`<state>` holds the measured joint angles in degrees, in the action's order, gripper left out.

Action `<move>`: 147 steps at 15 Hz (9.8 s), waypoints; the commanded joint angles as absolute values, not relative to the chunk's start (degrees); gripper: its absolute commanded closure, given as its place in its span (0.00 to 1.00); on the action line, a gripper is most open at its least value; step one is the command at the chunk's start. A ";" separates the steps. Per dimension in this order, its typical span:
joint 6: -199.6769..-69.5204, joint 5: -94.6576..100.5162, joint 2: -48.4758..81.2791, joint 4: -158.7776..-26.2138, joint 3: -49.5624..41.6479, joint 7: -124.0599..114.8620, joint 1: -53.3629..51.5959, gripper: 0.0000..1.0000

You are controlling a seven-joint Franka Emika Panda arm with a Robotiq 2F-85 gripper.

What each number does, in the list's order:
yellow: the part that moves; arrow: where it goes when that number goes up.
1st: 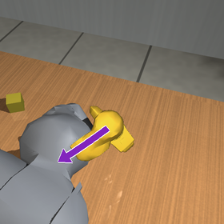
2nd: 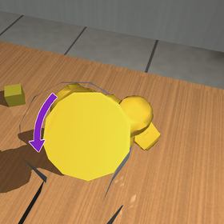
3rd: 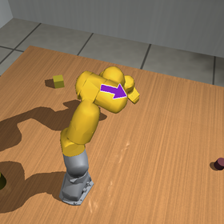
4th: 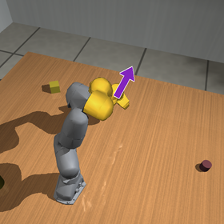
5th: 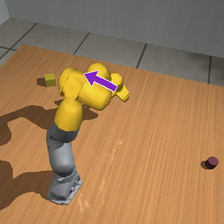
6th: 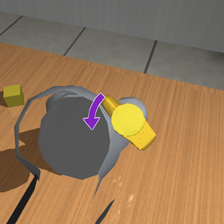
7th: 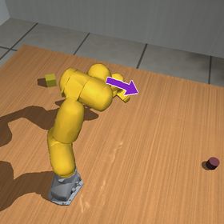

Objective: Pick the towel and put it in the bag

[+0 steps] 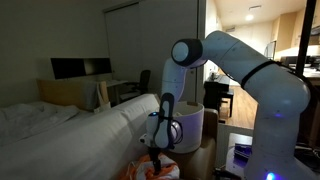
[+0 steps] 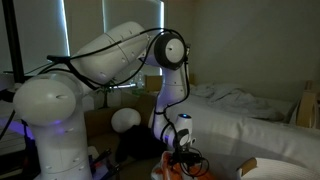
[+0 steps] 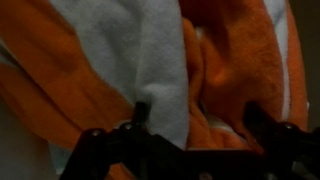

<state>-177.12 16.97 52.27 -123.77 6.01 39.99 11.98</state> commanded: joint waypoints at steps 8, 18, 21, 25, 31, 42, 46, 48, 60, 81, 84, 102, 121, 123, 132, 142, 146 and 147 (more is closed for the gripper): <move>-173.83 18.65 60.84 -116.02 9.05 41.47 17.36 0.41; -173.34 18.17 60.47 -116.46 11.25 41.36 20.12 0.93; -173.20 18.21 60.60 -116.44 10.71 41.11 19.42 0.93; -172.36 17.88 58.66 -117.78 11.26 40.68 19.55 0.92; -173.18 17.28 51.91 -122.47 12.10 39.31 19.55 0.93; -173.36 14.78 33.27 -130.79 14.22 33.40 19.01 0.93; -172.33 13.21 26.94 -132.32 14.48 30.74 18.54 0.93; -171.66 12.23 24.07 -132.74 14.50 29.64 18.40 0.93; -165.59 0.57 13.93 -131.34 20.75 30.51 23.22 0.87; -160.43 -1.67 11.22 -109.24 15.60 33.64 17.42 0.95; -155.79 -5.56 9.21 -104.55 17.40 36.19 18.66 0.95; -127.81 -5.77 20.06 -56.75 1.74 39.72 9.08 0.94; -130.23 8.69 32.78 -23.93 -9.67 22.51 9.61 0.95; -130.45 9.86 32.33 -23.96 -11.80 19.95 9.84 0.95; -125.94 10.00 35.46 -17.56 -13.01 17.29 11.85 0.88; -127.93 9.90 35.15 -20.86 -12.94 15.34 14.86 0.95; -128.13 9.18 34.97 -20.96 -12.53 15.23 18.54 0.95; -128.31 9.02 34.70 -21.10 -12.42 15.10 19.39 0.95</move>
